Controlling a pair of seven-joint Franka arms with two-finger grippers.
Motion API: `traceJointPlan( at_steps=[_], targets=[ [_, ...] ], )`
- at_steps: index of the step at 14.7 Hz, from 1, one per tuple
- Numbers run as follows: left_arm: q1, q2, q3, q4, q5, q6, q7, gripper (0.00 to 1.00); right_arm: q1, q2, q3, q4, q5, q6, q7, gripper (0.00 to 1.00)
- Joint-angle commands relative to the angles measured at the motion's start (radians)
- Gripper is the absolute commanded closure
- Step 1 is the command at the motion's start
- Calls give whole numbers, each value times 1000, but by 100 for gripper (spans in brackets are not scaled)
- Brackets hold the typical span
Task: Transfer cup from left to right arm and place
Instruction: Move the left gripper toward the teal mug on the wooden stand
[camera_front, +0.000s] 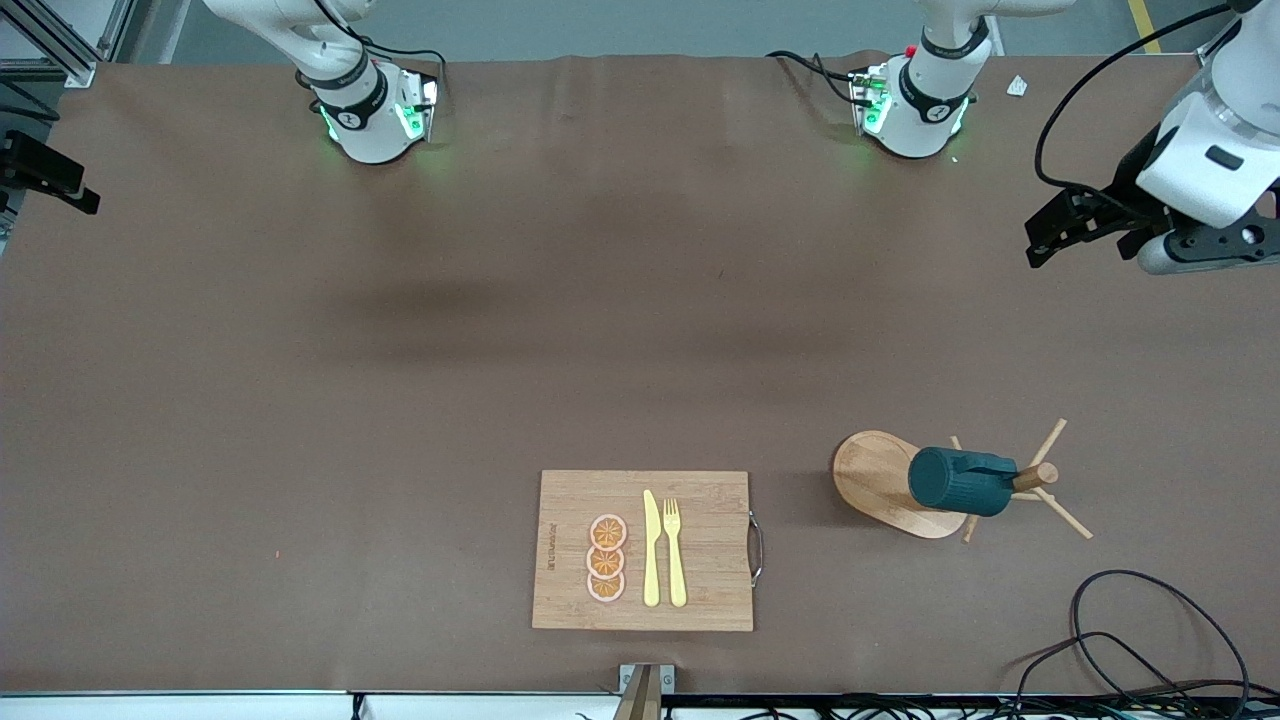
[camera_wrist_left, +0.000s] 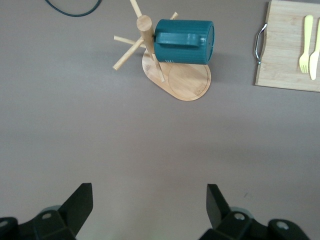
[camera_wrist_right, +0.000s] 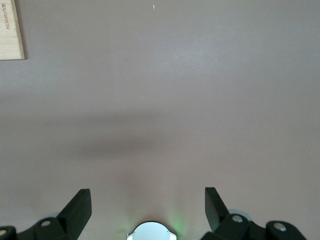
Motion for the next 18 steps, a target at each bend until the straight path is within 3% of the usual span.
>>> traceJointPlan(
  at_steps=[1,8,12,15,18],
  targets=[
    [-3,42,-1,27,0,-15,-75,0,-4,-19,8,-16,-19,3,-14,0],
    [24,142,5,79,-106,10,-457,0,-6,-19,6,-16,-22,5,-14,0],
    [46,202,8,90,-192,94,-652,0,-7,-17,6,-16,-22,3,-14,0],
    [99,278,8,91,-293,155,-671,0,-7,-17,5,-18,-22,2,-14,0],
    [110,363,10,108,-310,230,-692,0,-7,-16,5,-19,-22,8,-13,0]
  ],
)
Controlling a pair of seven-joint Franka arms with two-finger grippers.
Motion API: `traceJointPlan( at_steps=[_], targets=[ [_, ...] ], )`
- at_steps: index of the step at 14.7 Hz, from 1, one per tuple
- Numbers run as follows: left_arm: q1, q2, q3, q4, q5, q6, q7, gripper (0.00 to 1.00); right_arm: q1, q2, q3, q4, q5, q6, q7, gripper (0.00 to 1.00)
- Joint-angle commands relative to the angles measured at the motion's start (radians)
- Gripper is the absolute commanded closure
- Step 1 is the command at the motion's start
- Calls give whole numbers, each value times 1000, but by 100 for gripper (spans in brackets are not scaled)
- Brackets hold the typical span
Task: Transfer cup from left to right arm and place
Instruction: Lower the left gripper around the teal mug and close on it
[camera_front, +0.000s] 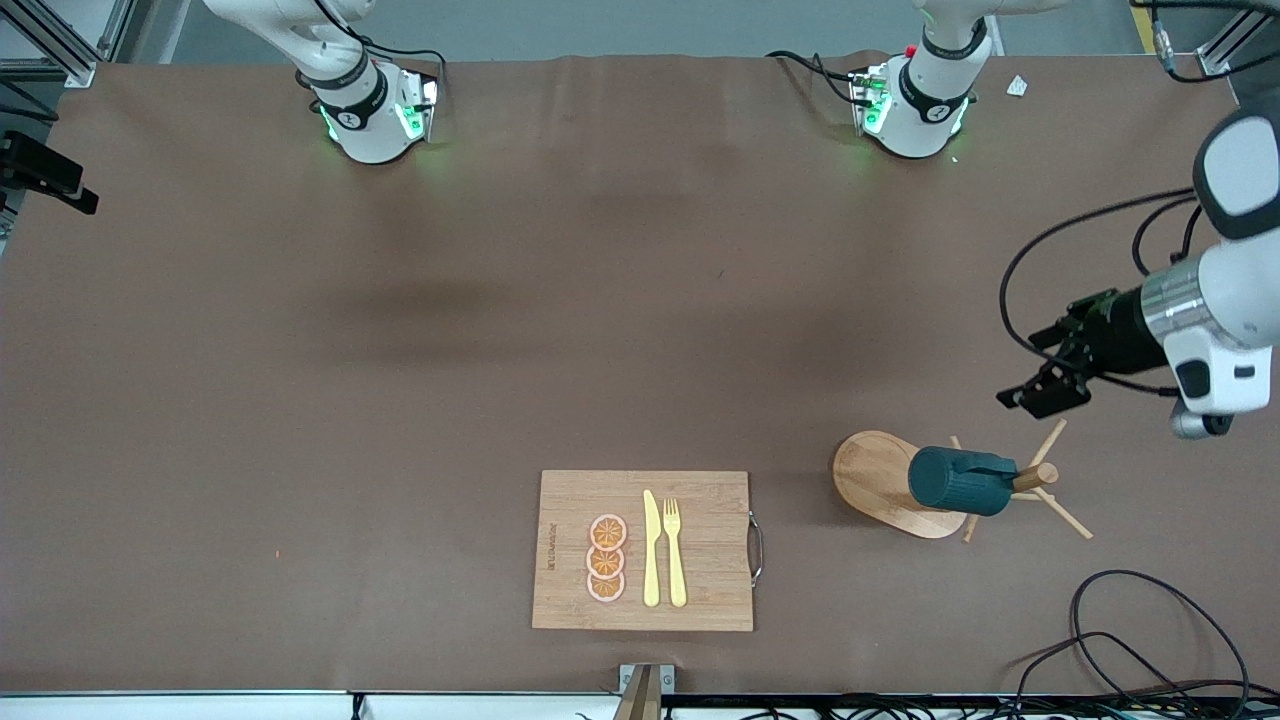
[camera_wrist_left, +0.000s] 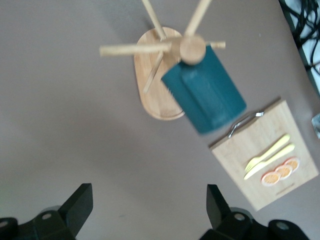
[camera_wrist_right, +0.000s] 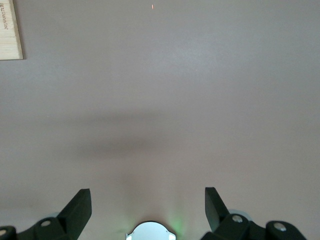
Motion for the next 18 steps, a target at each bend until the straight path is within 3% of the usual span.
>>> traceJointPlan(
  at_steps=[1,4,11,18],
  targets=[
    [-8,82,-1,64,-20,54,-48,0,-7,-14,6,-19,-19,14,-12,0],
    [-21,134,-9,128,-26,65,-146,0,-7,-14,6,-25,-17,23,-12,0],
    [-4,196,-6,131,-162,99,-158,0,-6,-13,6,-25,-11,45,-12,0],
    [-2,248,-3,133,-193,165,-146,0,-7,-13,6,-31,-10,45,-12,0]
  ],
)
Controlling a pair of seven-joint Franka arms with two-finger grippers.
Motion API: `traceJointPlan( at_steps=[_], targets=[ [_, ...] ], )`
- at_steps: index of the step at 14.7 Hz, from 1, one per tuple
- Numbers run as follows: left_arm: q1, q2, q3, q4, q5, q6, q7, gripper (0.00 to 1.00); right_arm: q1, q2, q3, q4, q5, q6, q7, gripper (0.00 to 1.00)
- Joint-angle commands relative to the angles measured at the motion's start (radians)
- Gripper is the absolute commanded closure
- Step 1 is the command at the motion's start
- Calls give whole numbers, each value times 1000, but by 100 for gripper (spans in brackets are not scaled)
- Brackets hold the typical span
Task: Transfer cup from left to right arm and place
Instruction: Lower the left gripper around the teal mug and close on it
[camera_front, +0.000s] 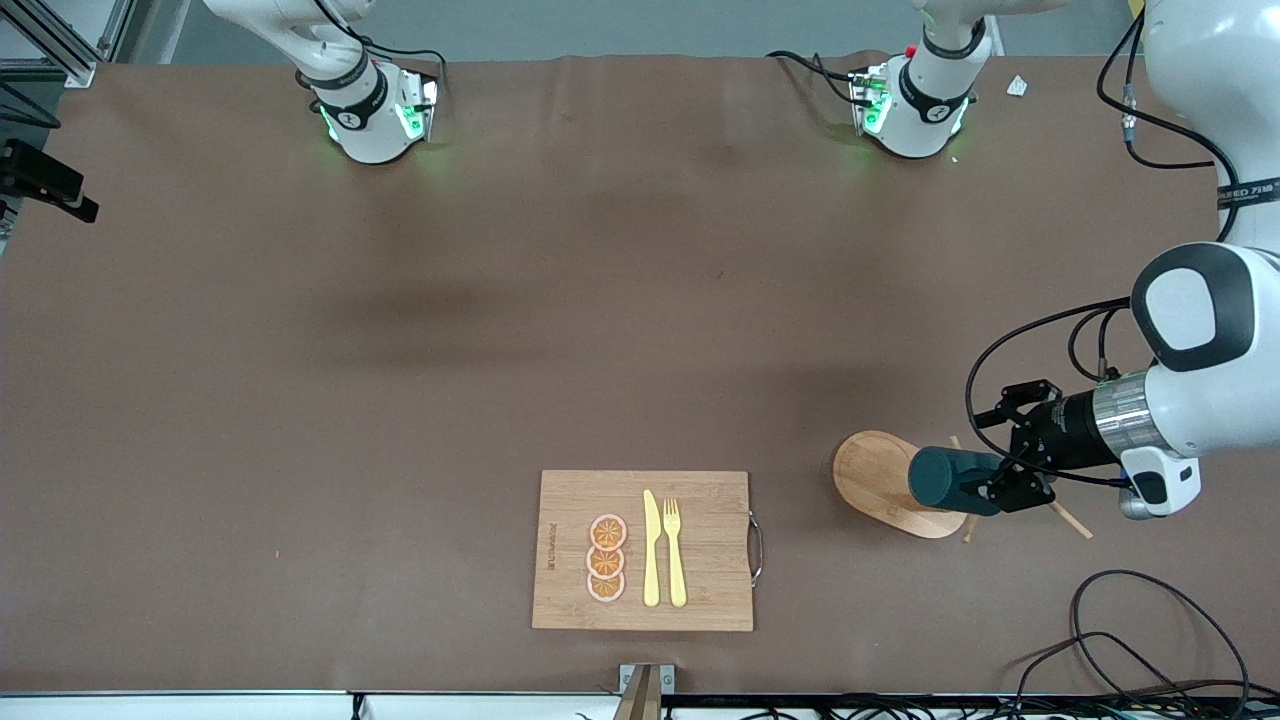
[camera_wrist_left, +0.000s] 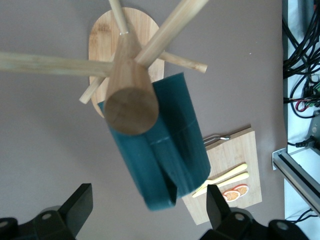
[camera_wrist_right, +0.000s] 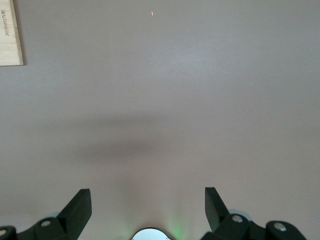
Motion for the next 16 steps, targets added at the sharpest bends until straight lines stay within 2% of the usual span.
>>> traceJointPlan(
  at_steps=[1,7,13,14,16],
  targets=[
    [0,36,1,26,-34,17,9,0,-7,-14,6,-18,-6,10,-12,0],
    [5,88,-1,26,-40,93,41,0,-7,-13,6,-20,-3,9,-12,0],
    [11,114,-1,24,-83,109,64,0,-6,-13,7,-20,-2,6,-12,0],
    [12,111,-1,24,-85,109,61,3,-6,-13,7,-20,-2,6,-12,0],
    [12,104,-7,26,-85,108,59,26,-4,-13,7,-20,-2,3,-12,0]
  ],
)
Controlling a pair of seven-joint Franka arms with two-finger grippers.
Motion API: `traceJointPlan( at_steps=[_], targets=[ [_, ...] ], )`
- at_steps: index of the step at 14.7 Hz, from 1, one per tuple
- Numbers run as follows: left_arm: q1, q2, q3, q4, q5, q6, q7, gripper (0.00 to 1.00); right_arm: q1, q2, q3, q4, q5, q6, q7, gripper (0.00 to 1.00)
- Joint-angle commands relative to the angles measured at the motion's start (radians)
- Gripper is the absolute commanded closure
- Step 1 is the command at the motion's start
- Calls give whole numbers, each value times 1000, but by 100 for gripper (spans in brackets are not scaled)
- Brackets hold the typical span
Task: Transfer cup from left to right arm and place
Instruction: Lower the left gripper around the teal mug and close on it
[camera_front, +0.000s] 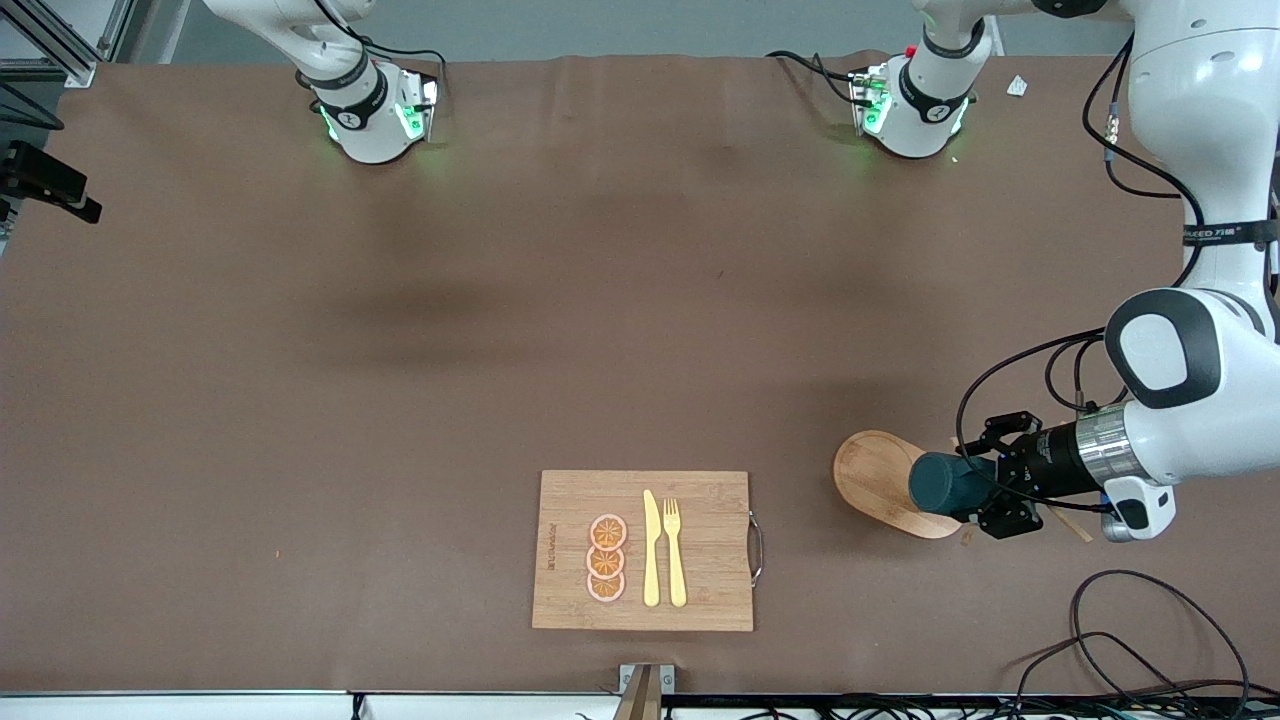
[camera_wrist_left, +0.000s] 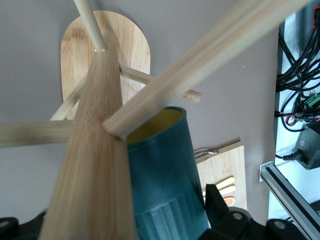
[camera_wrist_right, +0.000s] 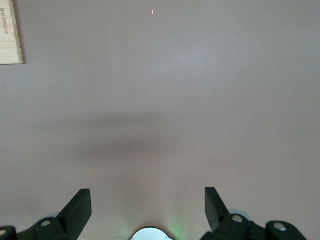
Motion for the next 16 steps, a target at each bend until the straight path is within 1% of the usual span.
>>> traceJointPlan(
  at_steps=[1,2,3,5,8,12,16],
  targets=[
    [1,16,-8,17,-19,10,16,39,-4,-13,5,-15,-2,3,-11,0],
    [1,16,-10,17,-19,7,21,48,-4,-13,5,-15,-2,3,-12,0],
    [1,15,-11,19,-19,4,32,53,-4,-13,5,-15,-2,1,-11,0],
    [1,7,-14,30,-17,-8,30,54,-4,-13,7,-15,0,1,-11,0],
    [-5,-26,-14,66,-17,-69,18,54,-1,-14,5,-15,0,1,-11,0],
    [-13,-80,-19,70,-19,-121,-39,54,-3,-13,7,-15,1,1,-11,0],
    [-5,-129,-89,68,-31,-125,-128,54,-4,-13,5,-15,4,1,-12,0]
  ],
)
